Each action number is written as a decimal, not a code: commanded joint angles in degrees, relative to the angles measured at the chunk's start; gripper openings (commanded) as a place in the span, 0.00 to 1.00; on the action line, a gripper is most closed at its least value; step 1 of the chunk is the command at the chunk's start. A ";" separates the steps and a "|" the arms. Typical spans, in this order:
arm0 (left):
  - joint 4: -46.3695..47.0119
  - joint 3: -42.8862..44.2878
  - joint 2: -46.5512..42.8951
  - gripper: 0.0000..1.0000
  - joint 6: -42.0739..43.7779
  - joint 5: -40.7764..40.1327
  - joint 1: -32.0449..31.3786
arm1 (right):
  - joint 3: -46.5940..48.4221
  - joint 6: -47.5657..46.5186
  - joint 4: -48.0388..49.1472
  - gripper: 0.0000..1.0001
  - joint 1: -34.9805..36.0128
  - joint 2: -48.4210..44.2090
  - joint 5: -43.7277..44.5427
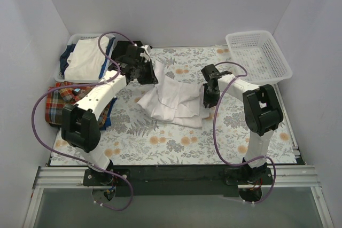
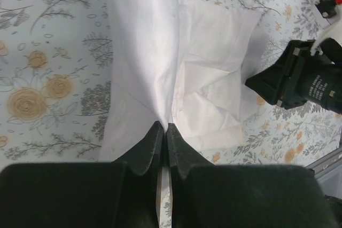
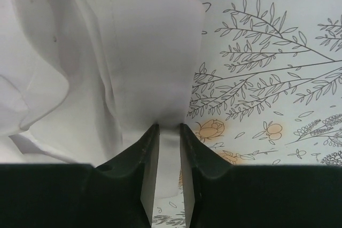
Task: Fold and stack the long sleeve shirts
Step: Fold the shirt
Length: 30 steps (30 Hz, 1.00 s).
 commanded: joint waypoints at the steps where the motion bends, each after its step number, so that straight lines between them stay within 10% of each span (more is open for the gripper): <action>1: -0.47 4.54 0.42 0.00 -1.46 -3.40 -5.21 | 1.41 -0.50 1.25 0.29 0.91 0.39 -3.24; 17: 0.85 18.06 10.62 0.00 -5.86 0.64 -16.55 | 3.70 -0.76 2.13 0.28 2.32 0.57 -6.15; 30: 2.86 20.97 20.11 0.00 -5.42 2.49 -23.06 | -3.32 5.30 -2.88 0.44 1.00 -17.79 12.13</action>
